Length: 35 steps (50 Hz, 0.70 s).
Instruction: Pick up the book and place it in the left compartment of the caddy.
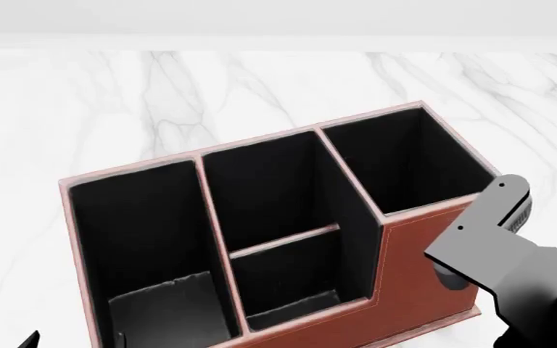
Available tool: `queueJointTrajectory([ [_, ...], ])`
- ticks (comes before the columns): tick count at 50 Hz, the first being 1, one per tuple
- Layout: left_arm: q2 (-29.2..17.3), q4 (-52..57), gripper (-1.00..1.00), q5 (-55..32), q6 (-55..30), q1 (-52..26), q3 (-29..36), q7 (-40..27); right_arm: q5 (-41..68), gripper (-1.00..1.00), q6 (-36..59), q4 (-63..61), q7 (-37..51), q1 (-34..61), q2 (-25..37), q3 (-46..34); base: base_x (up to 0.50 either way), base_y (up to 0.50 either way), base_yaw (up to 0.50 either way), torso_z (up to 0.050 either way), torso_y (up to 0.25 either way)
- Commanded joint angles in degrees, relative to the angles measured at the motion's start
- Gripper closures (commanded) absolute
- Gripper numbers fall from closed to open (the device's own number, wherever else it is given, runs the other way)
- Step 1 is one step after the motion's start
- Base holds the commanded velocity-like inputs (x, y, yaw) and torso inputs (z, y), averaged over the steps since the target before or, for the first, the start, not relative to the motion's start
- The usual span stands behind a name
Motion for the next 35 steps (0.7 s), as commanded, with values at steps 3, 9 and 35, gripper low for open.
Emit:
queueJointTrajectory([
  [3, -0.23, 0.01, -1.0, -0.24, 0.08, -0.03, 0.42, -0.25, -2.47, -1.0, -2.02, 1.76, -1.52, -2.78, -0.92, -0.86, 0.0, 0.0, 0.0, 0.0, 0.0],
  [9, -0.34, 0.07, -1.0, -0.47, 0.06, -0.08, 0.49, -0.37, -2.99, -1.0, -3.02, 2.22, -2.12, -4.45, -1.58, -1.28, 0.0, 0.0, 0.0, 0.0, 0.0],
  [35, -0.93, 0.5, -1.0, -1.11, 0.04, -0.12, 1.03, -0.81, -5.65, -1.0, -6.29, 4.68, -4.57, -11.24, -3.86, -3.63, 0.0, 0.0, 0.0, 0.0, 0.0],
])
